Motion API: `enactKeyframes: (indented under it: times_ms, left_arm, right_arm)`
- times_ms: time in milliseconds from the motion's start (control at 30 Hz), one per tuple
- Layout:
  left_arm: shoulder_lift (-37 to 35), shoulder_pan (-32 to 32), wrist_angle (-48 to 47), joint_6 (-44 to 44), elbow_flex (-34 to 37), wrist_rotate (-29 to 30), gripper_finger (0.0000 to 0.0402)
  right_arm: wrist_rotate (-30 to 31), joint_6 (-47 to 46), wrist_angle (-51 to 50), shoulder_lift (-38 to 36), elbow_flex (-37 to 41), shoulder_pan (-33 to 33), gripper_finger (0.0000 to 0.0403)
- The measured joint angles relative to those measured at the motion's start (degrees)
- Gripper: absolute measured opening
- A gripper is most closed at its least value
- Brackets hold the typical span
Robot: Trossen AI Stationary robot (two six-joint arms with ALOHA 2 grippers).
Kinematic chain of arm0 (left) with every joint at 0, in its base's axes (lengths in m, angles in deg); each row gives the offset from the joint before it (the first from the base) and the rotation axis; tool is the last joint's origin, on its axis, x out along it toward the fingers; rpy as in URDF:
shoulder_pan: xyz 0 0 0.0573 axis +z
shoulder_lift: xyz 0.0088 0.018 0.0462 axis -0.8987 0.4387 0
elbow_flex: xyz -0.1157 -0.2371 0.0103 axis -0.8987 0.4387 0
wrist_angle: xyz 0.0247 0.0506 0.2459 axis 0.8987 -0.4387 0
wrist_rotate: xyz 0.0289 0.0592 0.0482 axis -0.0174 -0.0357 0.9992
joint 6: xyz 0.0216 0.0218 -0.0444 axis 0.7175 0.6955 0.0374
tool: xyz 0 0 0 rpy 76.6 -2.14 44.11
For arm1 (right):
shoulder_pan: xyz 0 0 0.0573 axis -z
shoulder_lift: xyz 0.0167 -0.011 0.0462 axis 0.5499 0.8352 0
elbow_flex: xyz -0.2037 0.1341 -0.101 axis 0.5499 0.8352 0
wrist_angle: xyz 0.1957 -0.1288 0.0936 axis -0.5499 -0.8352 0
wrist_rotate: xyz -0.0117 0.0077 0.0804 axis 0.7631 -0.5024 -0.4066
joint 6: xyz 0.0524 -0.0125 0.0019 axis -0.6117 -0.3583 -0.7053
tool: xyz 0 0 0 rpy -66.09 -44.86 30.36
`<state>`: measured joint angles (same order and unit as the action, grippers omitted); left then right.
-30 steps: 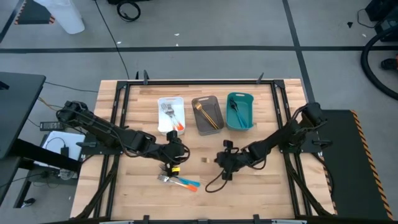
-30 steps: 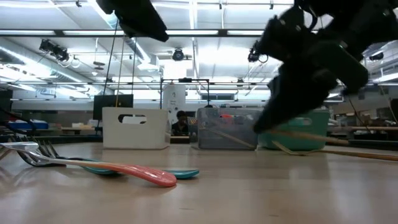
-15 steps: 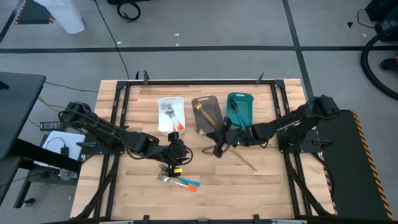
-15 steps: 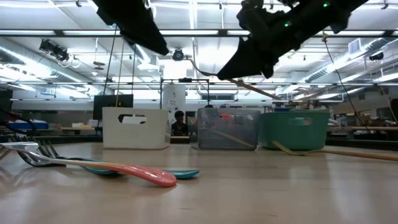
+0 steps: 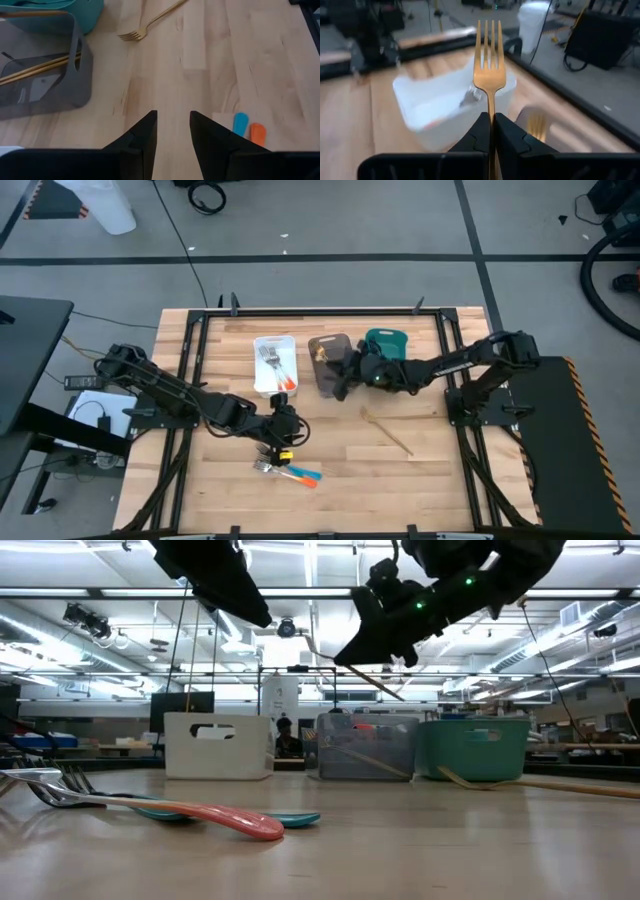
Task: Sort silverware by color (type)
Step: Put the gold fork into the black bin
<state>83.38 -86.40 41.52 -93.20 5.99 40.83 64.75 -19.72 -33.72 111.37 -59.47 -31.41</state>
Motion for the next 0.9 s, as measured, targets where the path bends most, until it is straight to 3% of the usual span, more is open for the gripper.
enactKeyframes:
  times_ms: [333, 567, 900]
  left_arm:
    - [0.0, 0.0, 0.0, 0.0, 0.0, 0.0, 0.0123]
    - [0.0, 0.0, 0.0, 0.0, 0.0, 0.0, 0.0123]
    - [0.0, 0.1, 0.4, 0.1, 0.0, 0.0, 0.0123]
  right_arm:
    - [-1.1, 3.9, 5.9, 0.1, 0.2, 5.8, 0.0020]
    - [-1.4, 3.9, 13.7, 0.1, 5.1, 7.9, 0.0020]
    - [-7.2, 0.6, 15.3, 0.1, 8.1, 9.2, 0.0021]
